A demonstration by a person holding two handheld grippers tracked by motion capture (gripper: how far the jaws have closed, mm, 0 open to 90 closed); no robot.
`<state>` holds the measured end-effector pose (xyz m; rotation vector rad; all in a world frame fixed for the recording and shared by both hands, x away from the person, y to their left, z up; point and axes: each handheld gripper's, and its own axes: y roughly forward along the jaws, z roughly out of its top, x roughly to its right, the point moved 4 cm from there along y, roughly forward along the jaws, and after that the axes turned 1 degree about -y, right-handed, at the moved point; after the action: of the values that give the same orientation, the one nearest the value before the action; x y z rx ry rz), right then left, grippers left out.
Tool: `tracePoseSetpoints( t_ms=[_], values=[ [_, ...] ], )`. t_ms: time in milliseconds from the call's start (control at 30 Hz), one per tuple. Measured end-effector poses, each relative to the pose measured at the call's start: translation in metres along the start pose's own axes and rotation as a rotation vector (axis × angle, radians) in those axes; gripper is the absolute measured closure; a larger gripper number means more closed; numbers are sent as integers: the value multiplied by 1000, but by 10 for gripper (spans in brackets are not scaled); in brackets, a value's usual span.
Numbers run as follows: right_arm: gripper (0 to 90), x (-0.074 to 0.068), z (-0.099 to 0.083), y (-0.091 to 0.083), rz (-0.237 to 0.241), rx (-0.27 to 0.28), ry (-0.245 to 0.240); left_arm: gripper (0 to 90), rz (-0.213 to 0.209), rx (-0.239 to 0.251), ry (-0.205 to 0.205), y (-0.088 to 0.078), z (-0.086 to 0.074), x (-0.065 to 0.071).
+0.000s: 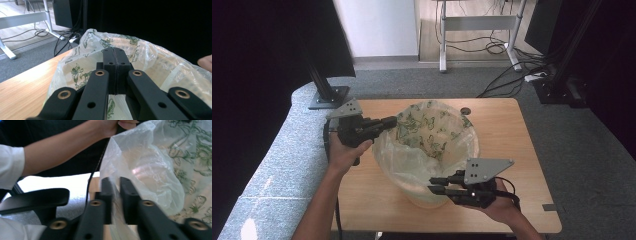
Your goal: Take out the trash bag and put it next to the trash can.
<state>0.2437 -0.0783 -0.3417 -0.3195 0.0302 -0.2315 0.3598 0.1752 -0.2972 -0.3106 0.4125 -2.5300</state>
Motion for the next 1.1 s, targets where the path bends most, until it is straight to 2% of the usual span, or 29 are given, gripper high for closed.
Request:
tracePoseSetpoints(
  t_ms=[33,200,267,467,833,967,1033,1067,1100],
  values=[
    [888,-1,1,0,-8,5,-2,896,-1,-1,2,0,0,0],
    [895,0,11,-6,-60,58,-16,896,-10,4,5,1,-1,2],
    [895,6,20,-12,-103,96,-11,896,-14,6,8,1,0,3],
    [894,15,34,-16,-146,136,-16,896,-25,8,14,3,-1,5],
    [892,24,49,-21,-179,182,-27,896,-27,18,16,1,-2,5],
    [889,27,49,-20,-152,187,-4,896,-29,17,16,1,-3,5],
    [869,27,45,-18,-149,170,-4,896,-28,16,16,0,-3,6],
    [776,27,40,-17,-139,157,-2,896,-28,16,16,0,-3,6],
    [776,27,40,-17,-139,157,-2,896,-28,17,16,0,-3,5]
  ],
)
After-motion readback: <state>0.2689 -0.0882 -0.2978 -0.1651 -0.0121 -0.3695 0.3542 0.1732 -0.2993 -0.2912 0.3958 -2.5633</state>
